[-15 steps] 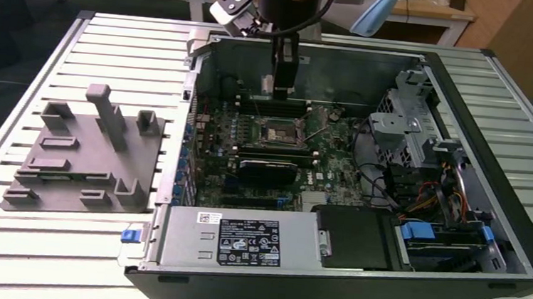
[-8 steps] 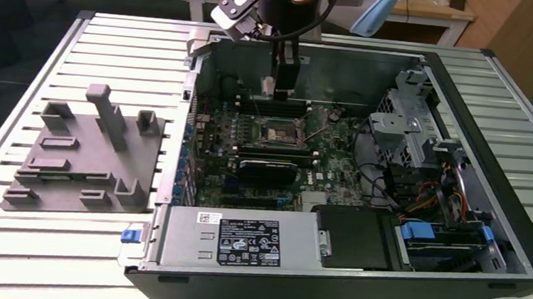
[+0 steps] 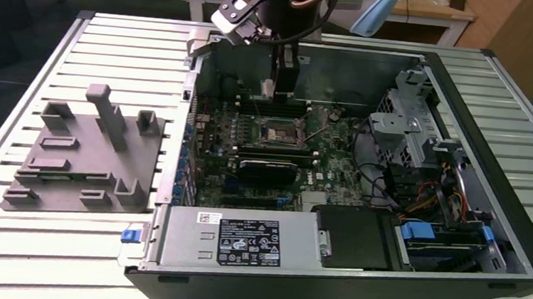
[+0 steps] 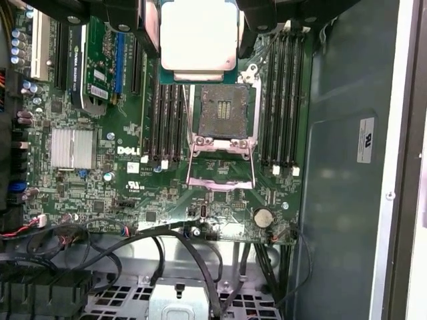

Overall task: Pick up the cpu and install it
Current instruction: 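Place the cpu into insertion slot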

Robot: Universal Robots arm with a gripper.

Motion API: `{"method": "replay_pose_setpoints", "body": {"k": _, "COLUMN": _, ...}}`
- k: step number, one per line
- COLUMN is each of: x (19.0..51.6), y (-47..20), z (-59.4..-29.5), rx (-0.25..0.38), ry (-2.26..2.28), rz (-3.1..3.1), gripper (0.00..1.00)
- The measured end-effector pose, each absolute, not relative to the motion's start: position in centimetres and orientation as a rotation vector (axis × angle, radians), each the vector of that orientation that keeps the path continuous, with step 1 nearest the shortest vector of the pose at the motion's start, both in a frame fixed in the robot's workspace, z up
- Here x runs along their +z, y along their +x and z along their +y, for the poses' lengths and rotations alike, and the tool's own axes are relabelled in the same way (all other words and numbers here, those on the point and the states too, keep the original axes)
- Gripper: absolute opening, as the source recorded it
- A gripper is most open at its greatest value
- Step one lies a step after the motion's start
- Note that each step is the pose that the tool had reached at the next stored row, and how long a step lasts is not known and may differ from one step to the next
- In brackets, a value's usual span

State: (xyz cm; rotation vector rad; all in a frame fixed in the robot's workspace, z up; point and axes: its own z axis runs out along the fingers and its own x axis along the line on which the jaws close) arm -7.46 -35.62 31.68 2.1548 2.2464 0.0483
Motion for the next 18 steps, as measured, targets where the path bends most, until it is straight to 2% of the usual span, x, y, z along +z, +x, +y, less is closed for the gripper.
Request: {"method": "replay_pose_setpoints", "body": {"k": 18, "x": 30.8, "y": -7.46, "z": -35.62, "rx": 0.048, "ry": 2.149, "rz": 2.252, "gripper": 0.54}}
